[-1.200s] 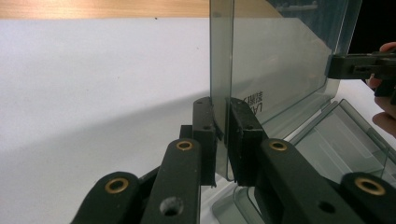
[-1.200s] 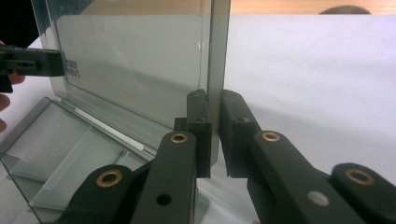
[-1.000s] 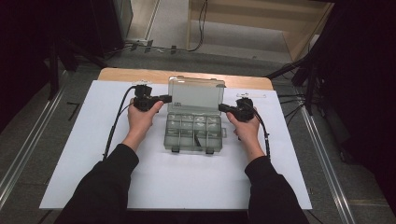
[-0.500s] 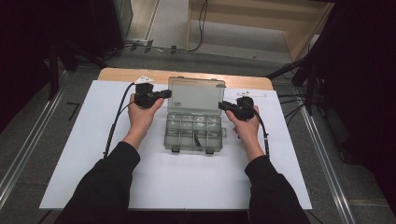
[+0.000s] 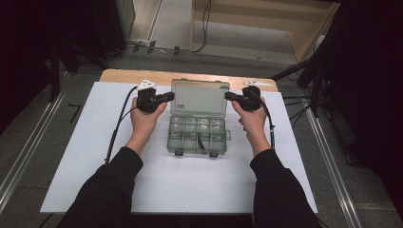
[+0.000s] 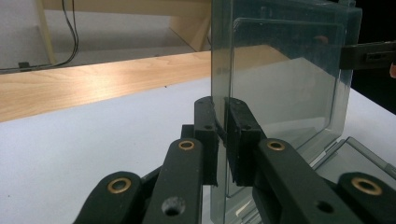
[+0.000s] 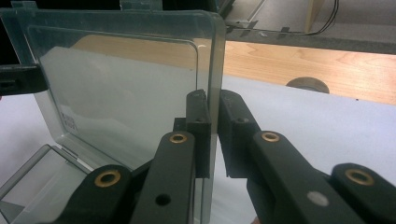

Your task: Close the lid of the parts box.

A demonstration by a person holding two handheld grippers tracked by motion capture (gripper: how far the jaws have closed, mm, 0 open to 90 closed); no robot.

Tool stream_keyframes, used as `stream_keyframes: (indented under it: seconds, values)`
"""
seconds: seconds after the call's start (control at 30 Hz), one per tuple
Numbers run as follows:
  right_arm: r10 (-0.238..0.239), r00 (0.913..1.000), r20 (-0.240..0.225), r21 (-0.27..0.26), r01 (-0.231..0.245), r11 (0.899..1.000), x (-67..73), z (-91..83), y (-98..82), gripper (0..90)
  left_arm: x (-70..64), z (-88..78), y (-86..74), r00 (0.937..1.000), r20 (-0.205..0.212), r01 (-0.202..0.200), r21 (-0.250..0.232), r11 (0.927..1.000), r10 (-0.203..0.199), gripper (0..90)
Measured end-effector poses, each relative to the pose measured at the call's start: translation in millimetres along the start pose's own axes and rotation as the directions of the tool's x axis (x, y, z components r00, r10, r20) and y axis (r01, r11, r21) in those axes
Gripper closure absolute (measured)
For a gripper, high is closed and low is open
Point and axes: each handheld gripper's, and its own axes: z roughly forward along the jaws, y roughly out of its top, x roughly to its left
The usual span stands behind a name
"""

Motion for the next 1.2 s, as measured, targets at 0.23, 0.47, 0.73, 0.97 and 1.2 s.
stream_keyframes:
  seconds: [0.23,0.47,0.73,0.97,1.2]
  values:
    - [-0.012,0.9999,0.006,-0.009,0.012,1.0,2.5,-3.6,-1.7,83.0,-0.7,-0.7,0.7,1.0,-0.002,0.0,0.002,1.0,0.0,82.6]
    - [-0.044,0.9988,0.019,-0.051,0.045,0.998,6.2,-7.4,-8.2,83.0,1.0,-16.1,10.6,0.9978,0.053,0.041,-0.013,0.9991,-0.04,66.5]
    - [-0.075,0.9965,0.038,-0.1,0.078,0.992,11.3,-10.9,-15.5,83.0,16.2,-37.4,24.6,0.9864,0.1,0.135,-0.041,0.99,-0.13,75.6]
    - [-0.095,0.9943,0.048,-0.126,0.101,0.987,14.8,-14.7,-20.0,82.9,25.0,-20.8,26.9,0.9824,0.077,0.169,0.02,0.9854,-0.17,88.5]
    - [-0.125,0.9912,0.044,-0.15,0.13,0.98,15.8,-20.5,-26.5,82.6,27.7,-2.2,23.0,0.9771,0.075,0.193,0.076,0.9782,-0.199,89.3]
